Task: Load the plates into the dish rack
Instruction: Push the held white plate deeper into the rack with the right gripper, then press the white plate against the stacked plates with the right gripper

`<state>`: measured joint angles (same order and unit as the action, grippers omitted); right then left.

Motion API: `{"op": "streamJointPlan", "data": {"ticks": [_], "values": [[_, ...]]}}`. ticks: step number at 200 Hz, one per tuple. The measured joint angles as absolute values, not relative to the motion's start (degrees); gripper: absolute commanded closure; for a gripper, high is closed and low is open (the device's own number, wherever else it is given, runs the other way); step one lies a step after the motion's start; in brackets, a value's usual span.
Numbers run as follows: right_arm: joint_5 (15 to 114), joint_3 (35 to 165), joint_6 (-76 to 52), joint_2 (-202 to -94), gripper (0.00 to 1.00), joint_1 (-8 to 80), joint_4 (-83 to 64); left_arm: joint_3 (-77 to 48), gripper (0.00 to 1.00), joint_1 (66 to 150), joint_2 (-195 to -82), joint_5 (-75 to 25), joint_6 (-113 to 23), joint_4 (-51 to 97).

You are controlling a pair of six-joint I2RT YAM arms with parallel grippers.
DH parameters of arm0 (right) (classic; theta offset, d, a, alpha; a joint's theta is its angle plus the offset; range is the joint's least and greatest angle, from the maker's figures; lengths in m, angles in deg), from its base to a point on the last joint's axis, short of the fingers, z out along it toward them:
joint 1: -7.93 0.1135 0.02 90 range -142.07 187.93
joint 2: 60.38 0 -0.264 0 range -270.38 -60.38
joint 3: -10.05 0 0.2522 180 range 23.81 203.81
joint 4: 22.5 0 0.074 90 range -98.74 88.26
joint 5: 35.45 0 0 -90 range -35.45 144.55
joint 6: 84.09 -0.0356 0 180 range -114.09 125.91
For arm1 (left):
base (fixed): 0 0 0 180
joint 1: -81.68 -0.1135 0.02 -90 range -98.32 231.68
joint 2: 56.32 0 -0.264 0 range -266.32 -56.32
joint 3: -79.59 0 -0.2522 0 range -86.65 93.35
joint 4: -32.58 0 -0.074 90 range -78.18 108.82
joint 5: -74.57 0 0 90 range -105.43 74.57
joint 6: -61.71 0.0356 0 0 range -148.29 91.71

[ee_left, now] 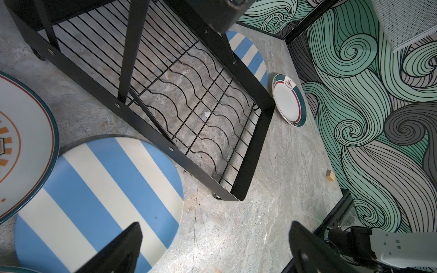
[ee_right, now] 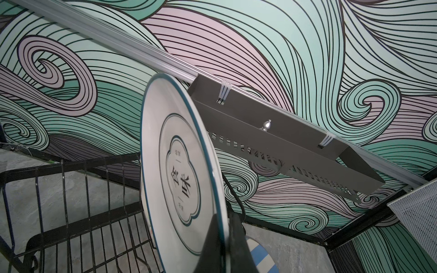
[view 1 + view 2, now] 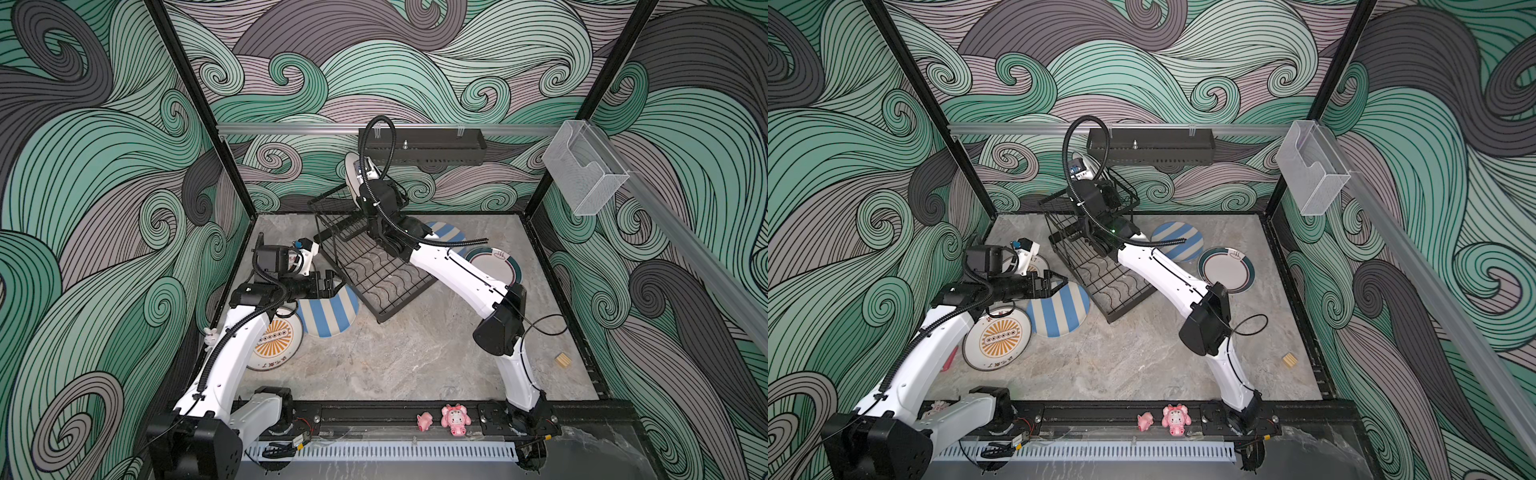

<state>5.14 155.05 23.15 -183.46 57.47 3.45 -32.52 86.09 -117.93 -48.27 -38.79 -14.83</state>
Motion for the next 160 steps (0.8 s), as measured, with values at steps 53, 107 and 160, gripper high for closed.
{"op": "streamJointPlan", "data": {"ticks": [53, 107, 160], "values": [[6.85, 155.55, 21.97, -185.45, 1.00, 57.47, 4.32, -32.52, 0.01, 86.09, -117.93, -48.27, -38.79, -14.85], [8.27, 153.71, 21.77, -185.43, 1.00, 57.34, 2.25, -32.52, 0.01, 86.09, -117.93, -48.27, -38.79, -14.85], [8.75, 155.92, 23.52, -185.45, 1.00, 57.25, 3.60, -32.52, 0.02, 86.09, -117.93, -48.27, -38.81, -14.85]]}}
